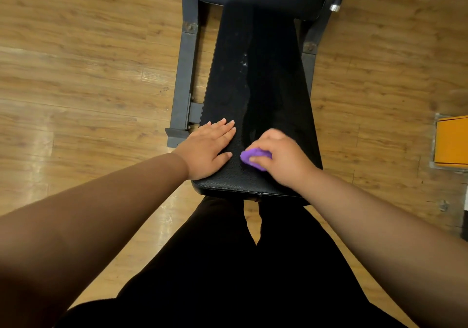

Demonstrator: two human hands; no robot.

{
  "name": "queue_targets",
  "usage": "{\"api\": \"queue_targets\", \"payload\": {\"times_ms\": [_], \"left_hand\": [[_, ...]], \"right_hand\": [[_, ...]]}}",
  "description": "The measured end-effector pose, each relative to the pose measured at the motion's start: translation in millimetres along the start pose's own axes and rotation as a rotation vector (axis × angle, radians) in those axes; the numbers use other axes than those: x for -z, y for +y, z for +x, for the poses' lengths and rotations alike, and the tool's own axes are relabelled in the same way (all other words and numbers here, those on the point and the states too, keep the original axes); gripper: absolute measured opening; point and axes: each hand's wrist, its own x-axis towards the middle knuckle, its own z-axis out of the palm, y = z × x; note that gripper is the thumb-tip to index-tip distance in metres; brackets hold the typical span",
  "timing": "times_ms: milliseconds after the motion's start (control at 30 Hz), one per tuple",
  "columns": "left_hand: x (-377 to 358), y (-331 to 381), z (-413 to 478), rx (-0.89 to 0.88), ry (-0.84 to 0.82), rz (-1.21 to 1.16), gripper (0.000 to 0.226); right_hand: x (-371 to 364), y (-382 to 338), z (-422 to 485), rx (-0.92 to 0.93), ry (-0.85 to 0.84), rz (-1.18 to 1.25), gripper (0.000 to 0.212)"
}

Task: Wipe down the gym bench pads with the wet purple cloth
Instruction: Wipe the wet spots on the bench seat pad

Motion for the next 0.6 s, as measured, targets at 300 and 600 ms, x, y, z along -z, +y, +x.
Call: {"api": "queue_targets", "payload": {"times_ms": [300, 600], "left_hand": [[-7.1, 1.4, -9.1, -0.006, 0.022, 0.007, 0.059], [-8.4, 0.8, -10.4, -0.018, 0.027, 0.007, 0.069]], "right_hand": [[-11.5, -7.4, -26.6, 0.01, 0.003, 0.153, 0.018], [-11.2, -6.1, 24.6, -0.177, 0.141, 0.029, 0.024]]}}
